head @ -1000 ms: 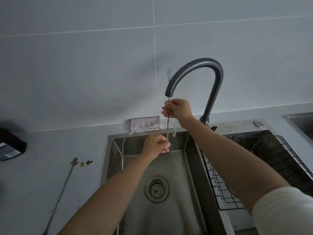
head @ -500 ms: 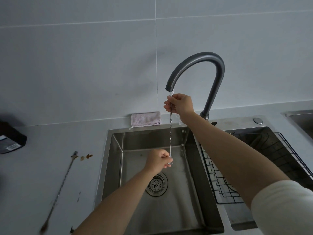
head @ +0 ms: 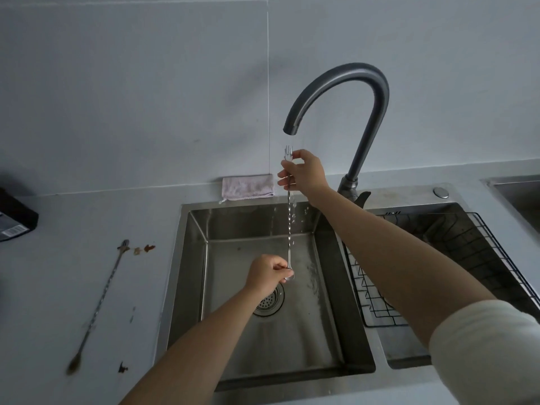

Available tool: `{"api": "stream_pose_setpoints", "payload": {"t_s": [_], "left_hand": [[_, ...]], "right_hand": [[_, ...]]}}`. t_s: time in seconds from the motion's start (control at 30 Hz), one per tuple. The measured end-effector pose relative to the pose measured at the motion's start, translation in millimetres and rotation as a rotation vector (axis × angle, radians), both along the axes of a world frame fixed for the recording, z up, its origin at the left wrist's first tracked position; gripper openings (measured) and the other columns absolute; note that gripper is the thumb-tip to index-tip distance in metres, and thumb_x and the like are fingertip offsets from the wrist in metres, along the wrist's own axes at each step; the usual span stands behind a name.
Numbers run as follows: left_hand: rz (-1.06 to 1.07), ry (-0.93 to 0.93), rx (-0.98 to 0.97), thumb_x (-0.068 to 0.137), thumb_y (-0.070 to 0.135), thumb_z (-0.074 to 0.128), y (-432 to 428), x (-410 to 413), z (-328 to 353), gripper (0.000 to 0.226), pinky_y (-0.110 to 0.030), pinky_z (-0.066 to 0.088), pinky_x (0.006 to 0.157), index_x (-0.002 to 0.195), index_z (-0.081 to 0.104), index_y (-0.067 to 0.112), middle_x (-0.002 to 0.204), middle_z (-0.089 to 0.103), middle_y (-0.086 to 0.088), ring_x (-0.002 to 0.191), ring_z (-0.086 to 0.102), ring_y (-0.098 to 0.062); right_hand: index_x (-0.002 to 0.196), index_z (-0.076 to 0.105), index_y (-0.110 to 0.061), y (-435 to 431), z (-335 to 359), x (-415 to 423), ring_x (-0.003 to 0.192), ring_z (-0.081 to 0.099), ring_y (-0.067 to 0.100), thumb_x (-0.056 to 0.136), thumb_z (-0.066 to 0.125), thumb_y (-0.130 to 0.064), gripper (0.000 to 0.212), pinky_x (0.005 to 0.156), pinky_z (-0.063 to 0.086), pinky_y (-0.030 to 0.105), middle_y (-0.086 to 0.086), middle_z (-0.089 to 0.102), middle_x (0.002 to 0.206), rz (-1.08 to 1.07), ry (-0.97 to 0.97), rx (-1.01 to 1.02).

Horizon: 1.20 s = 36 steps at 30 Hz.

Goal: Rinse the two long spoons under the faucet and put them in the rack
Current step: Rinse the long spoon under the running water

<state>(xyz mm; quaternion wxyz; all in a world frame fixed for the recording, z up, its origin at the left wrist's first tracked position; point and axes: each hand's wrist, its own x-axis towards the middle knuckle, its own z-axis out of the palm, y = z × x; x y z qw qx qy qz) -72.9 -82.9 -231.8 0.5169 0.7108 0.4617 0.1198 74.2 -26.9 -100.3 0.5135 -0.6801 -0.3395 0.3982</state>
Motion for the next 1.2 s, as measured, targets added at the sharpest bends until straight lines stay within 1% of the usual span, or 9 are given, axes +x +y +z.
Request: {"api": "stream_pose_setpoints", "payload": {"t_s": [0.17, 0.27, 0.33, 0.4, 0.47, 0.63, 0.77, 1.0, 1.2], "left_hand": [[0.012, 0.038, 0.009, 0.076, 0.003, 0.068, -13, 1, -10, 0.005, -0.019, 0.042, 0.054, 0.076, 0.069, -0.002, 0.048, 0.054, 0.009, 0.035, 0.05, 0.011], [0.043, 0.054, -0.036, 0.076, 0.003, 0.068, -25, 5, -18, 0.003, -0.019, 0.038, 0.05, 0.074, 0.068, 0.001, 0.045, 0.053, 0.01, 0.031, 0.048, 0.01], [0.033, 0.08, -0.057, 0.077, 0.002, 0.067, -35, 7, -27, 0.005, -0.017, 0.038, 0.049, 0.078, 0.069, -0.003, 0.042, 0.053, 0.012, 0.031, 0.048, 0.01], [-0.001, 0.093, -0.081, 0.077, 0.001, 0.067, -45, 10, -39, 0.009, -0.023, 0.045, 0.057, 0.079, 0.068, -0.008, 0.048, 0.064, -0.003, 0.039, 0.052, 0.006], [-0.054, 0.145, -0.098, 0.077, 0.004, 0.068, -58, 12, -54, 0.011, -0.032, 0.05, 0.068, 0.081, 0.069, -0.006, 0.074, 0.072, -0.021, 0.058, 0.058, -0.012], [-0.182, 0.339, -0.141, 0.076, 0.011, 0.069, -90, 16, -83, 0.014, -0.037, 0.05, 0.074, 0.082, 0.069, -0.001, 0.09, 0.072, -0.022, 0.083, 0.066, -0.031], [-0.348, 0.478, -0.213, 0.082, 0.017, 0.065, -99, 26, -102, 0.019, -0.037, 0.049, 0.081, 0.089, 0.066, -0.001, 0.1, 0.068, -0.021, 0.095, 0.062, -0.034], [-0.501, 0.583, -0.202, 0.086, 0.019, 0.059, -97, 51, -136, 0.029, -0.037, 0.046, 0.091, 0.11, 0.058, 0.005, 0.119, 0.062, -0.018, 0.109, 0.058, -0.032], [-0.551, 0.617, -0.207, 0.089, 0.013, 0.053, -102, 65, -156, 0.031, -0.038, 0.046, 0.091, 0.118, 0.051, 0.002, 0.122, 0.06, -0.021, 0.11, 0.058, -0.034]], "right_hand": [[0.124, 0.045, -0.006, -12, -16, 4, 0.054, 0.054, 0.02, 0.089, 0.057, -0.002, 0.037, 0.057, 0.051, 0.03, 0.007, 0.057, 0.067, 0.075, -0.158, -0.14], [0.133, 0.039, -0.009, -27, -29, 4, 0.055, 0.052, 0.018, 0.087, 0.054, 0.007, 0.051, 0.05, 0.051, 0.025, 0.007, 0.054, 0.07, 0.137, -0.171, -0.231], [0.134, 0.038, -0.009, -39, -46, 3, 0.066, 0.056, 0.021, 0.088, 0.051, 0.009, 0.052, 0.053, 0.054, 0.022, 0.012, 0.058, 0.085, 0.195, -0.177, -0.291], [0.13, 0.044, -0.008, -51, -69, 2, 0.079, 0.061, 0.024, 0.087, 0.054, 0.006, 0.046, 0.07, 0.058, 0.03, 0.016, 0.06, 0.104, 0.196, -0.287, -0.353], [0.118, 0.052, -0.006, -62, -95, 2, 0.076, 0.064, 0.023, 0.088, 0.054, 0.002, 0.032, 0.072, 0.059, 0.034, 0.017, 0.061, 0.103, 0.163, -0.331, -0.42], [0.091, 0.06, 0.0, -87, -157, 6, 0.072, 0.064, 0.029, 0.09, 0.053, -0.003, 0.008, 0.076, 0.058, 0.042, 0.022, 0.069, 0.093, 0.207, -0.318, -0.626], [0.082, 0.06, 0.0, -102, -199, 8, 0.091, 0.066, 0.03, 0.09, 0.056, -0.011, 0.015, 0.079, 0.055, 0.036, 0.019, 0.065, 0.092, 0.223, -0.403, -0.735], [0.113, 0.059, 0.001, -106, -248, 9, 0.105, 0.059, 0.033, 0.094, 0.046, -0.008, 0.024, 0.077, 0.046, 0.031, 0.02, 0.061, 0.115, 0.178, -0.52, -0.81], [0.119, 0.055, -0.001, -109, -270, 6, 0.115, 0.055, 0.034, 0.094, 0.039, -0.001, 0.03, 0.088, 0.048, 0.038, 0.019, 0.057, 0.125, 0.2, -0.691, -0.834]]}}
